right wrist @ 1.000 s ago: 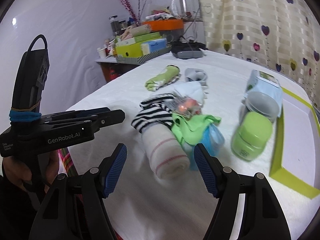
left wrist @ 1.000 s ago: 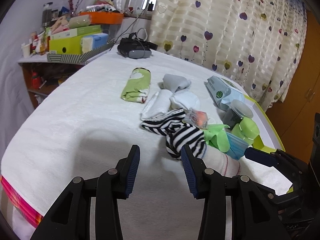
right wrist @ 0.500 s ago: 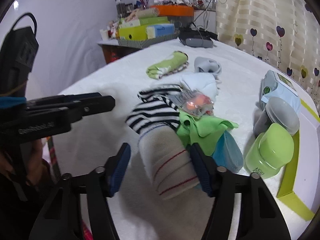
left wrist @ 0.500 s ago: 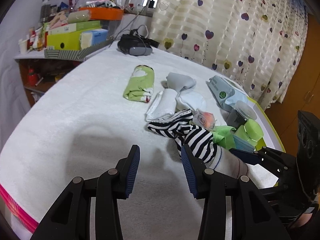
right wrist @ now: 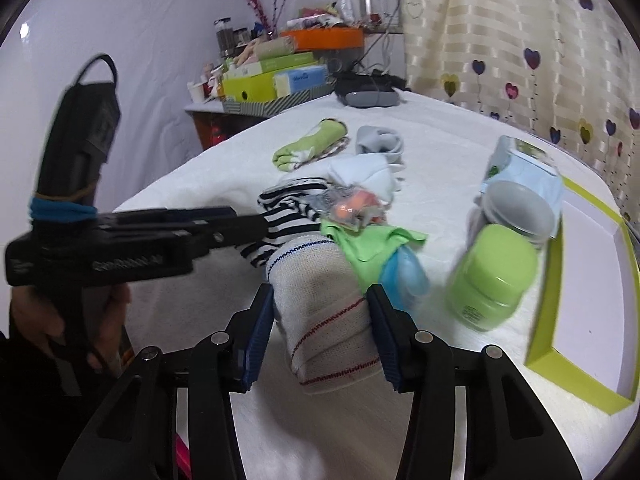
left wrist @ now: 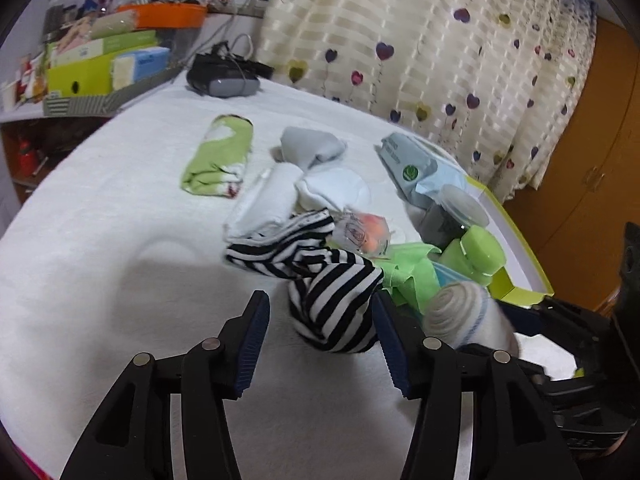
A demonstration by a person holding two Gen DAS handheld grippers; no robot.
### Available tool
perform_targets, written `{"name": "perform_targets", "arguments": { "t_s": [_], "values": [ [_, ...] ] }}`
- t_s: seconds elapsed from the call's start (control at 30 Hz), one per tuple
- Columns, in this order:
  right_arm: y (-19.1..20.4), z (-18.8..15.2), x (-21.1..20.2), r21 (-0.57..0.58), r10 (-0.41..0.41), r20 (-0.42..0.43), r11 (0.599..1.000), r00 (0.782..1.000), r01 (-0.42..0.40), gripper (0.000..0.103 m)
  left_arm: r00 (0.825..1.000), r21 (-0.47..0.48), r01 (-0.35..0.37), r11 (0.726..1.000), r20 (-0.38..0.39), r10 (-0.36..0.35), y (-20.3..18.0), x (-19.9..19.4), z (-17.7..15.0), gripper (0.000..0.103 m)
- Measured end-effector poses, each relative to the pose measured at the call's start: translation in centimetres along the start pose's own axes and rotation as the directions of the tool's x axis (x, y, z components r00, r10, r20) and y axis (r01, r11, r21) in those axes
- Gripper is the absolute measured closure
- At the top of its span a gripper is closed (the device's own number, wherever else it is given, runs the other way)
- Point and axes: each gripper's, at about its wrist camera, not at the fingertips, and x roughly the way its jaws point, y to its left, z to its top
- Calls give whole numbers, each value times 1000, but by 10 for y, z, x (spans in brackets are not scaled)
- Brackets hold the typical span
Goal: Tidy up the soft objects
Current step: 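Grasp the rolled white sock with the right tool while the left tool grasps the striped sock, then carry the white sock with the right tool while the left tool carries the striped sock to the box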
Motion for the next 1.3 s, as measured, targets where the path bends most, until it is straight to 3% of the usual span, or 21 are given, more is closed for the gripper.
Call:
{"name": "perform_targets", "arguments": {
  "t_s": [0.2,0.27,0.33,0.43,0.8,1.3],
  "values": [
    [-10,-1,-5,21,4,17,1000,1000,-5,55,999,-1,-14,1000,-42,14,-4,21,2,50],
    [-12,-2,-6,26,8,23,1000,1000,-9,55,999,6,-9,1000,-48,9,-6,23,1,59],
    [-15,-3,-6,30,12,27,999,1000,-13,55,998,11,-19,1000,-58,20,-9,25,1,81],
    [-17,-4,-8,38,15,36,999,999,-16,55,999,20,-32,999,-42,33,-12,21,-1,91],
    [-18,-9,-25,67,-1,84,998,996,-5,55,996,35,-67,997,53,65,-21,-21,-3,93],
    [-32,-8,-57,108,-68,152,993,986,52,55,996,116,-8,993,94,-3,-69,-37,5,93]
  ]
}}
